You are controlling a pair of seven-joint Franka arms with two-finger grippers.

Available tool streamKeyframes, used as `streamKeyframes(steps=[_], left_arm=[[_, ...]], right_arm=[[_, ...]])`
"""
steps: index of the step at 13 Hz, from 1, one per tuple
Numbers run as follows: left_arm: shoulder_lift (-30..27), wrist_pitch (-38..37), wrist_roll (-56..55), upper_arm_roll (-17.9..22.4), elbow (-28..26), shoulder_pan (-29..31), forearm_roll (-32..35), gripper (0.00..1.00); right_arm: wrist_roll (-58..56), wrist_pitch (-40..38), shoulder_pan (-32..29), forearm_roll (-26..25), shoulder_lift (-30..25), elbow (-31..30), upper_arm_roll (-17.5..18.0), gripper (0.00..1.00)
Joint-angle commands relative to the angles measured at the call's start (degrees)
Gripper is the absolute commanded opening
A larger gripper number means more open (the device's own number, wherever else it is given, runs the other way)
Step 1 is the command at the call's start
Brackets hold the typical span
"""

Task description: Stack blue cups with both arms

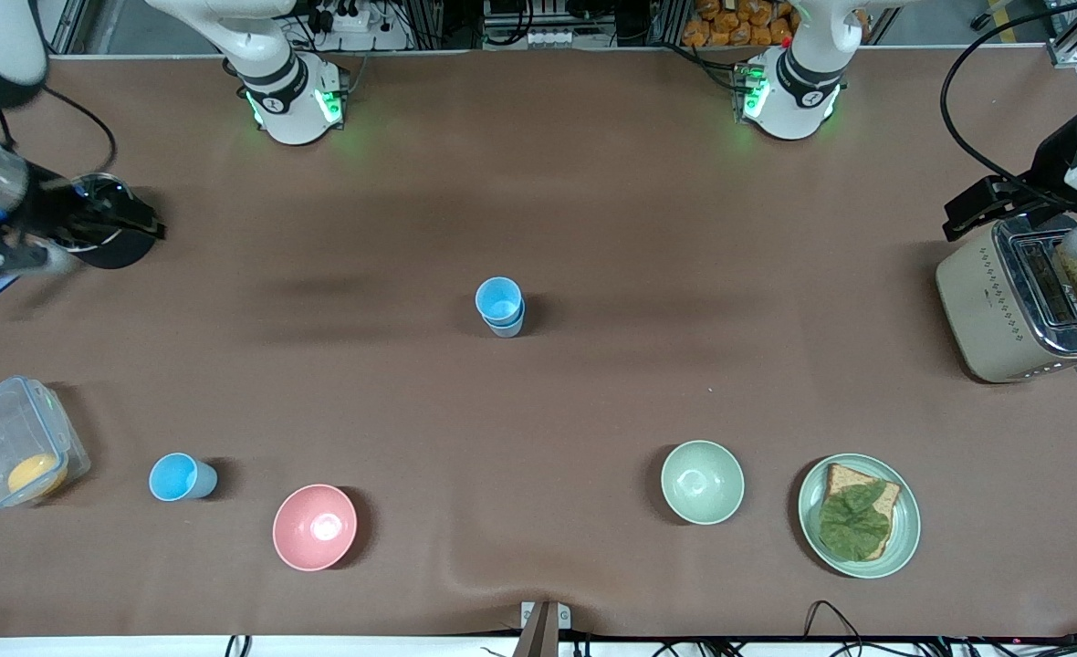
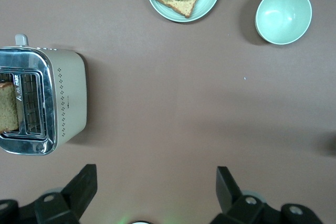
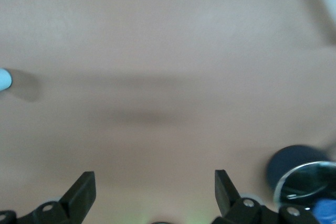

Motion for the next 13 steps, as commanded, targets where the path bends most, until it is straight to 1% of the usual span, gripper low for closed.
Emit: streamKeyframes(steps=[1,3,4,5,7,9,13], left_arm=[[-0.9,-0.1,0.2,-0.3,0.0,0.3,-0.3,1.00],[-1.6,-0.2,0.9,0.1,0.1,0.3,-0.3,1.00],[-1.7,-0.3,1.0,0.2,0.1,0.3,-0.3,1.00],[-1.8,-0.8,1.1,0.3,0.1,0.4,-0.4,1.00],[-1.7,-1.8,1.2,0.6,0.1,0.3,-1.1,1.00],[-1.7,-1.8,1.3,0.5,0.4,0.4,-0.9,1.00],[-1.3,-3.3,1.4,0.6,2.8,0.3,-0.4,1.00]], right_arm=[[-4.1,0.6,-2.5,-2.3,0.7,5.3,0.2,1.00],[-9.0,1.3,-6.0,-1.3,3.4,8.5,0.2,1.00],[-9.5,0.5,-7.0,-0.9,4.8,10.4,0.3,1.00],[-9.0,-0.5,-6.9,0.3,4.9,11.2,0.3,1.00],[-5.5,-2.8,-6.4,4.4,4.9,12.9,0.4,1.00],[-0.2,-4.7,-5.0,4.5,5.0,14.5,0.6,1.00],[0.1,-6.0,-1.7,3.8,4.1,14.0,1.0,1.00]])
